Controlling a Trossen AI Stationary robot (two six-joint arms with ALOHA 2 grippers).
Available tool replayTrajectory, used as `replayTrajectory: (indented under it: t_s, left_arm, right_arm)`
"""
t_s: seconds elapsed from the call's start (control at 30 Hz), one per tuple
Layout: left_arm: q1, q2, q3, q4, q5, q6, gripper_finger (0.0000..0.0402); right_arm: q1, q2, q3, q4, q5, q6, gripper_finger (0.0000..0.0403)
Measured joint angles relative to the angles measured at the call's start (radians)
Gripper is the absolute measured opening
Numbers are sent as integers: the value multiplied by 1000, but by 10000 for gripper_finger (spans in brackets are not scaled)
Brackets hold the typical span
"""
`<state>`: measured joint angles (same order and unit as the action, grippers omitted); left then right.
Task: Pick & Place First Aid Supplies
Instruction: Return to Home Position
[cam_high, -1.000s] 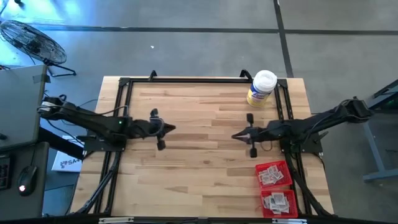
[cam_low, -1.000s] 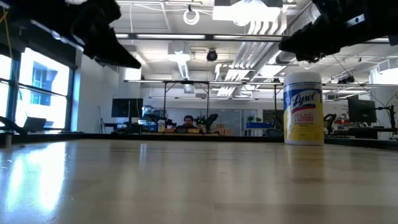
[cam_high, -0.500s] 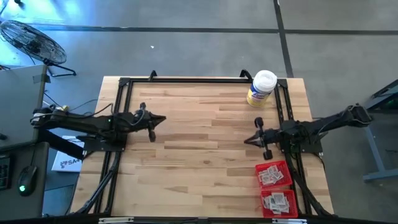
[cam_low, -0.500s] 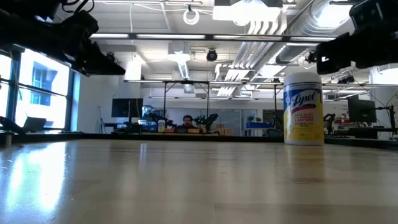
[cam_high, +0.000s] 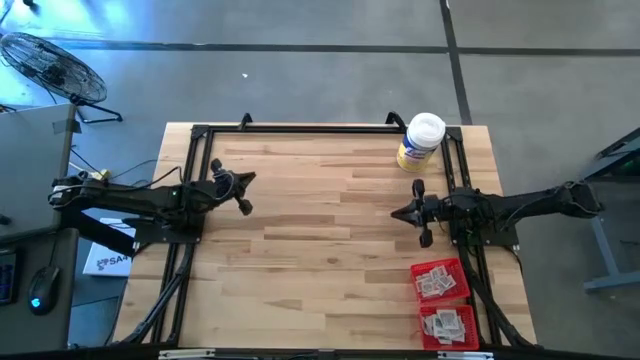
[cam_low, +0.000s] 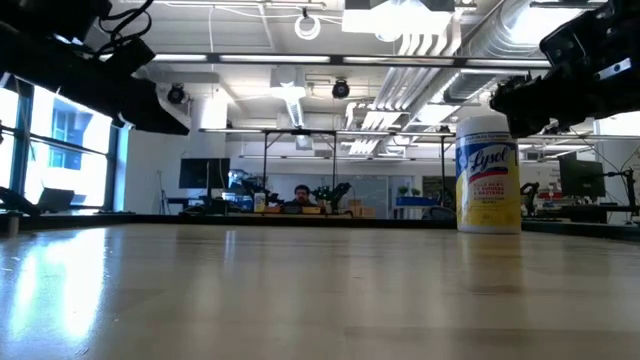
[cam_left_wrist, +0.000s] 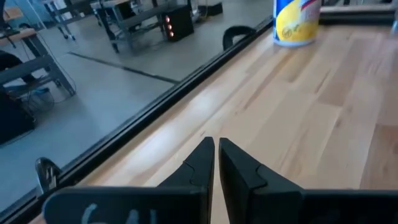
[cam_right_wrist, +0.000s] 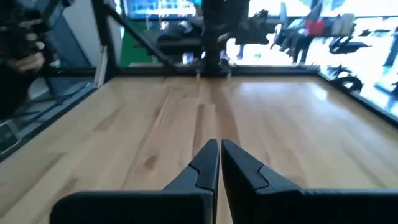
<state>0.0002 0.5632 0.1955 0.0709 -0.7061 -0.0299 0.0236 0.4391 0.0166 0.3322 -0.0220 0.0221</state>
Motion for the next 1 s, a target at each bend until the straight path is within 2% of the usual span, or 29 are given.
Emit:
replayTrajectory:
  t_s: [0.13,0.23,0.37,0.63,0.87,1.0]
  left_arm:
    - [0,11,-4,-14,-3,-7,21]
    - [0,17,-8,-14,9,-2,21]
    - [0,14,-8,-13,32,-1,21]
    - [0,-7,-8,-10,205,-67,21]
    - [0,-36,-13,-9,202,-75,21]
    - [0,-117,-50,-14,235,-51,21]
  right_arm:
    - [-20,-29,0,-77,-65,27,7]
    - [-30,-49,0,-72,-84,31,2]
    - [-37,-64,0,-55,-30,65,4]
    - [-37,-58,0,-97,-14,162,8]
    - [-36,-58,0,-97,-14,206,9]
    - [-36,-58,0,-96,-14,206,6]
